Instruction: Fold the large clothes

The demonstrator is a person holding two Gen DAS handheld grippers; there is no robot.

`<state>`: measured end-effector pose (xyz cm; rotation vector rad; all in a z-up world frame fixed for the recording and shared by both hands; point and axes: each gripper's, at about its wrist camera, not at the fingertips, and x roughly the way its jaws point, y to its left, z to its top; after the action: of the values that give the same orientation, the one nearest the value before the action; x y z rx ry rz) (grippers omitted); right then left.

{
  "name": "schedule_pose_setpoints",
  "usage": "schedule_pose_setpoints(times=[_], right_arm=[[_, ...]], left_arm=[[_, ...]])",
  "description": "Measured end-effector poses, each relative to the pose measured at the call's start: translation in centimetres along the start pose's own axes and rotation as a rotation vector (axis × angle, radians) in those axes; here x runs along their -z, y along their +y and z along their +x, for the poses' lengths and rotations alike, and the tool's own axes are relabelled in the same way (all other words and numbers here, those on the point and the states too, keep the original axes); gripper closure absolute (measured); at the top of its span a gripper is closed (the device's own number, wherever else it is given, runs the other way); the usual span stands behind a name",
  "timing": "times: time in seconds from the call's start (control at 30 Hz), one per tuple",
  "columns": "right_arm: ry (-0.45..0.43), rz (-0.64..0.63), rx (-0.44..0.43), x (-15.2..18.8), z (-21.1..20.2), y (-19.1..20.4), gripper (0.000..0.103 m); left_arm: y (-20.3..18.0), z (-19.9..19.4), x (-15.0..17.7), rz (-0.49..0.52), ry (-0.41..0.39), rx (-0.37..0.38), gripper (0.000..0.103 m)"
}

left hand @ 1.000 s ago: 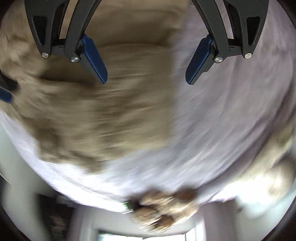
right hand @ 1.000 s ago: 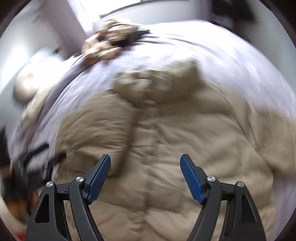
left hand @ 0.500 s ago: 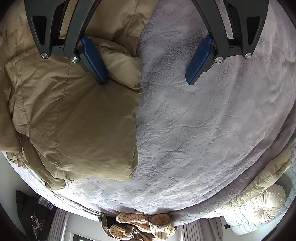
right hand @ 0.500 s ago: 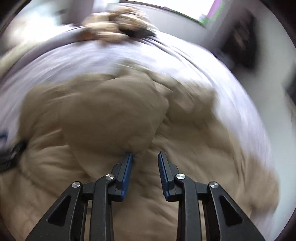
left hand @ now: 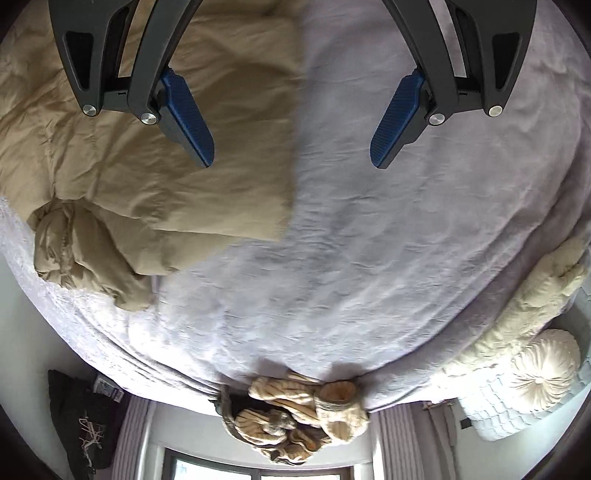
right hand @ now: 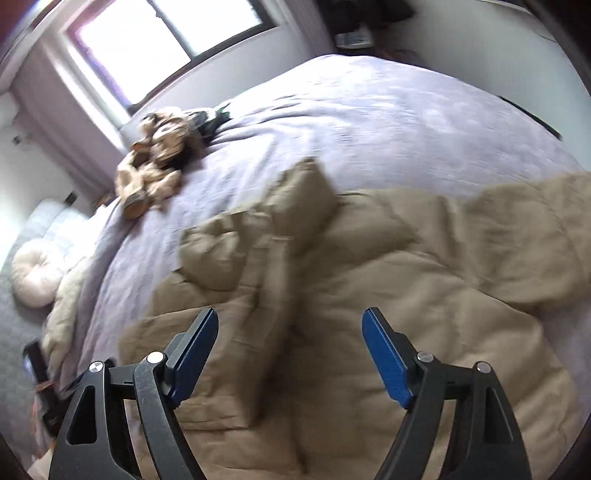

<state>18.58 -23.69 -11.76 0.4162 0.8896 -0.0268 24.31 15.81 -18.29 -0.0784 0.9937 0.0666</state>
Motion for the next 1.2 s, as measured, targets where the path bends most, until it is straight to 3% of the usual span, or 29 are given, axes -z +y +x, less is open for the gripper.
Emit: schedule_pose_setpoints(times=[0.07, 0.1, 0.13, 0.2, 0.27, 0.33, 0.4, 0.47, 0.63, 0.8, 0.93, 1.0, 1.2], right_arm=[[-0.007, -0.053, -0.024, -0.3, 0.3, 1.5, 0.022], [-0.013, -0.082, -0.025, -0.4, 0.4, 2.2, 0.037], [-0.013, -0.102, -0.022, -0.2, 0.5, 2.6, 0.061], [0.039, -0.137, 0.009, 0.7, 1.2, 2.7, 0.077], [0.1, -0.116, 0.018, 2.0, 1.9, 1.8, 0.083], [0.177, -0.096, 0.082, 2.6, 4.1, -0.4, 0.084], [0.246, -0.082, 0.132, 3.5, 6.1, -2.7, 0.084], [0.264, -0.095, 0.16, 4.2, 7.2, -4.0, 0.089], [0.231, -0.205, 0.19, 4.2, 8.2, -4.1, 0.088], [0.213, -0.086, 0.145, 3.4, 5.3, -4.7, 0.082], [0.221, 0.015, 0.082, 4.2, 2.0, -6.6, 0.05], [0.23, 0.051, 0.058, 4.9, 0.5, -7.6, 0.05], [0.265, 0.13, 0.023, 6.8, -2.7, -11.1, 0.031]], left_arm=[[-1.6, 1.2, 0.7, 0.03, 0.02, -0.009, 0.015], [-2.4, 1.4, 1.3, 0.043, 0.03, -0.021, 0.015], [-2.8, 2.1, 1.8, 0.055, 0.045, -0.032, 0.015], [-2.8, 3.2, 2.5, 0.043, 0.062, -0.032, 0.015], [-2.2, 3.8, 2.8, -0.003, 0.068, -0.009, 0.015], [-2.0, 4.3, 2.9, -0.03, 0.078, 0.002, 0.015], [-2.1, 4.7, 2.9, -0.028, 0.08, -0.02, 0.005], [-2.2, 5.1, 2.9, -0.023, 0.085, -0.022, 0.004], [-2.6, 3.8, 2.5, -0.014, 0.107, -0.062, 0.004], [-4.4, 0.0, 3.0, 0.054, 0.11, -0.027, 0.004], [-6.9, -2.6, 4.5, 0.111, 0.133, 0.013, 0.004], [-8.6, -3.5, 5.7, 0.129, 0.153, 0.041, 0.004], [-15.0, -4.7, 8.6, 0.185, 0.222, 0.127, 0.004]])
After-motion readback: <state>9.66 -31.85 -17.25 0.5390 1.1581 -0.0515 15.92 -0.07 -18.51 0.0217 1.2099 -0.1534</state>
